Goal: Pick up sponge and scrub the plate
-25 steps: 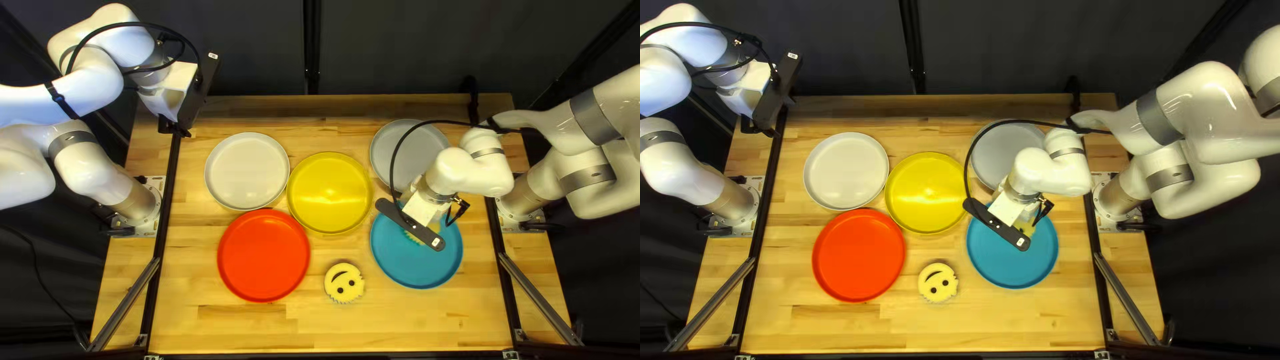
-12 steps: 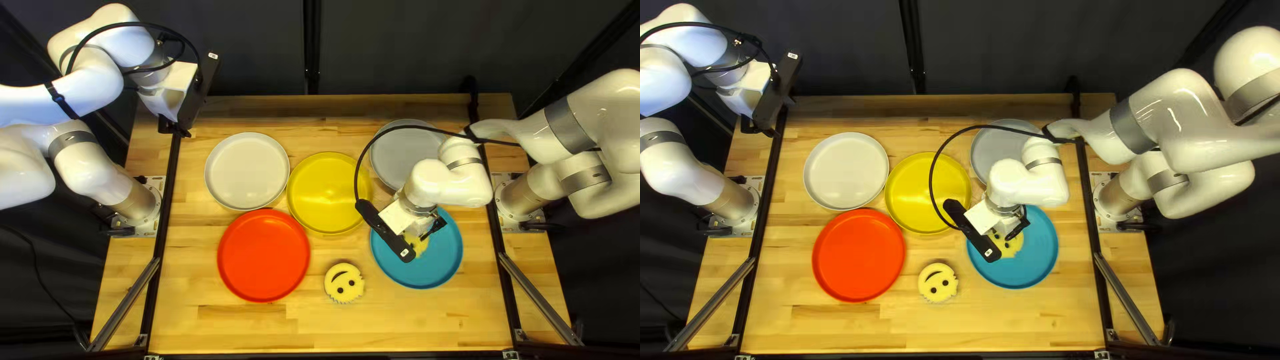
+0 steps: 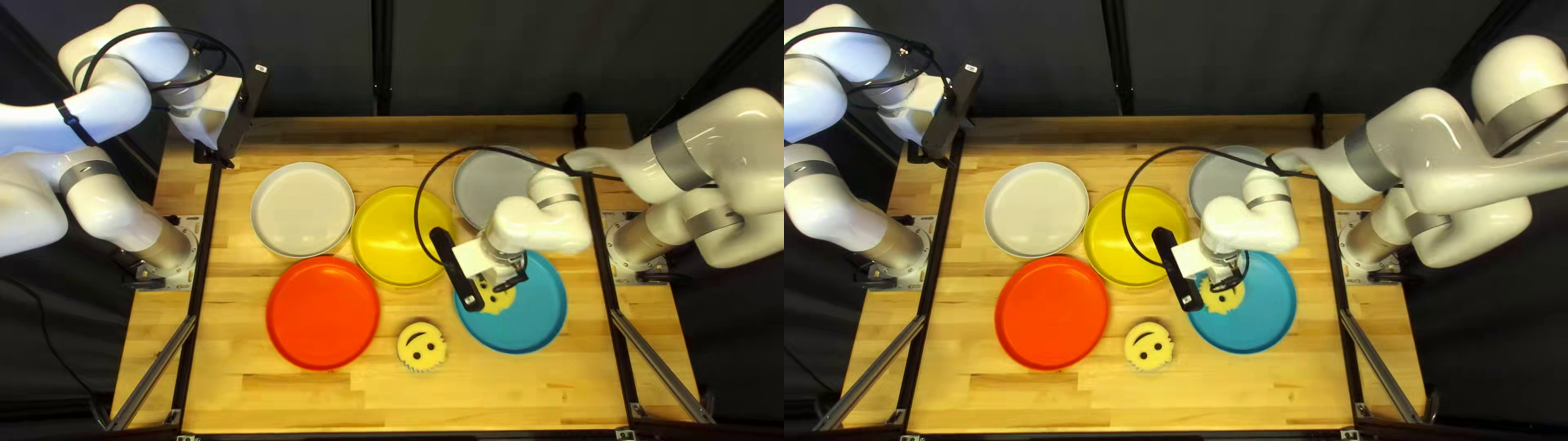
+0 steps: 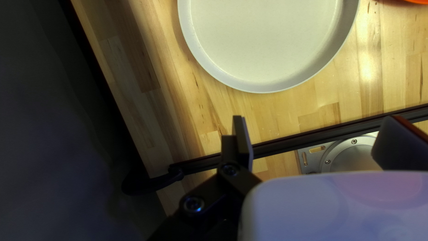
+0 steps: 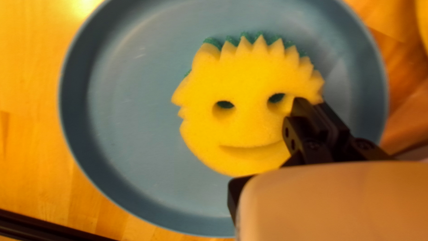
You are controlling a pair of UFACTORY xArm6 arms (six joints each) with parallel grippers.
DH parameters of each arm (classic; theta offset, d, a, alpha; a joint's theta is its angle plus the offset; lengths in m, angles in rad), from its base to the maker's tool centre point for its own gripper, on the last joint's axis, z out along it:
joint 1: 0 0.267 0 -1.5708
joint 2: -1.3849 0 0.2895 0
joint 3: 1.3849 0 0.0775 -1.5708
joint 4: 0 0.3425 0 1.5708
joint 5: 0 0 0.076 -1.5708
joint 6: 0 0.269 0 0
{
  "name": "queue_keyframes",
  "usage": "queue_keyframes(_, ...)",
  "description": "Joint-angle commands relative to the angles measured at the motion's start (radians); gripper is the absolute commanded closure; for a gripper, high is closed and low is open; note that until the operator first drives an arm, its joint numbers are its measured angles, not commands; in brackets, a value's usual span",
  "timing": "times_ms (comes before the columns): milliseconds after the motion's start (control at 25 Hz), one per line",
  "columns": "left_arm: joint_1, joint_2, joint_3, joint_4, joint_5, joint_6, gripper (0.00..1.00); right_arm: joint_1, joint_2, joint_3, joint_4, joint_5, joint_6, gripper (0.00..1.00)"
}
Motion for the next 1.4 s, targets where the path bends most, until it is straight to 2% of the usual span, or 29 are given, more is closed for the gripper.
queue_keyframes(40,0.0,0.0,0.0,0.0,0.0,0.0,0.0,-0.013,-0.028,0.013,-0.021,0.017,0.02,1.0)
queue_keyframes(160,0.0,0.0,0.0,0.0,0.0,0.0,0.0,0.016,-0.053,0.043,-0.023,0.009,0.053,1.0)
queue_keyframes(320,0.0,0.0,0.0,0.0,0.0,0.0,0.0,0.104,-0.066,0.072,-0.02,-0.013,0.124,1.0)
queue_keyframes(600,0.0,0.0,0.0,0.0,0.0,0.0,0.0,0.23,-0.057,0.058,-0.02,-0.01,0.231,1.0)
queue_keyframes(680,0.0,0.0,0.0,0.0,0.0,0.0,0.0,0.241,-0.06,0.054,-0.025,-0.002,0.243,1.0)
queue_keyframes(760,0.0,0.0,0.0,0.0,0.0,0.0,0.0,0.236,-0.066,0.056,-0.032,0.005,0.239,1.0)
queue_keyframes(1000,0.0,0.0,0.0,0.0,0.0,0.0,0.0,0.115,-0.085,0.13,-0.054,-0.044,0.126,1.0)
queue_keyframes(1200,0.0,0.0,0.0,0.0,0.0,0.0,0.0,0.041,-0.129,0.164,-0.109,-0.032,0.091,1.0)
queue_keyframes(1400,0.0,0.0,0.0,0.0,0.0,0.0,0.0,0.044,-0.217,0.194,-0.155,0.022,0.127,1.0)
